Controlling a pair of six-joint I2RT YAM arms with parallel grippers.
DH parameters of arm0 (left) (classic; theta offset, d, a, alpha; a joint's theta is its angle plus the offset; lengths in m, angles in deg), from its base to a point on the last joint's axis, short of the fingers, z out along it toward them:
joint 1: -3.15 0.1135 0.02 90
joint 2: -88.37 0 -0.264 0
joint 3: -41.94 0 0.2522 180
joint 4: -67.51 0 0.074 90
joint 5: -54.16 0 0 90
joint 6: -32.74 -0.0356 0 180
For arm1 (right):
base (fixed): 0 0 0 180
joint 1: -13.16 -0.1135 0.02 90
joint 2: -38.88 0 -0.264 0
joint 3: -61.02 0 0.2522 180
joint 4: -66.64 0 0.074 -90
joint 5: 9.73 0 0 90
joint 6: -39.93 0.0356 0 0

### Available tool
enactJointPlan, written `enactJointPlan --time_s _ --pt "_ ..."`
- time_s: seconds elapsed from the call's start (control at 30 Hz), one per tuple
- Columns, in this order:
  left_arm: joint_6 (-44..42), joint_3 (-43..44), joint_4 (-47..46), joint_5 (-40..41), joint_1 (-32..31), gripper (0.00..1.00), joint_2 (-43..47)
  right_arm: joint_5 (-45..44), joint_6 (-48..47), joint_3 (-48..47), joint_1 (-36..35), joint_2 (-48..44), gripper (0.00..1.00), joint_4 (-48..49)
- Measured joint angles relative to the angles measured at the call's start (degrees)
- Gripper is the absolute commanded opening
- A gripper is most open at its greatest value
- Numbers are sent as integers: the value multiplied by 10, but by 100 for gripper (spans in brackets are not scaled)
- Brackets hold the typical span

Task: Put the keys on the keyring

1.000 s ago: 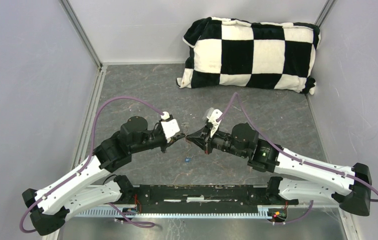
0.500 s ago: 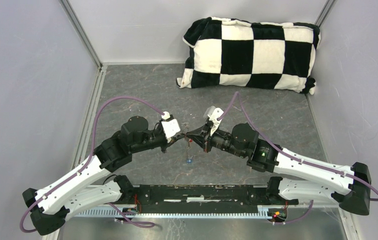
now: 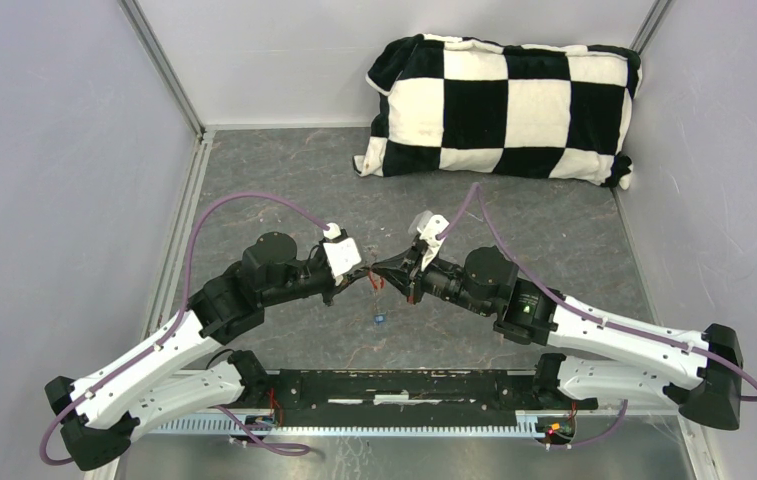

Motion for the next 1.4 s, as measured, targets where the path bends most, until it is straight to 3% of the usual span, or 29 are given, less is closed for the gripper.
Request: enactJointPlan --time_s 0.77,1.4 --pt "0 0 -1 2 2 2 3 -53 33 8 -4 0 0 -9" --pt "0 -15 -31 -13 2 2 36 -47 67 29 -4 -18 0 16"
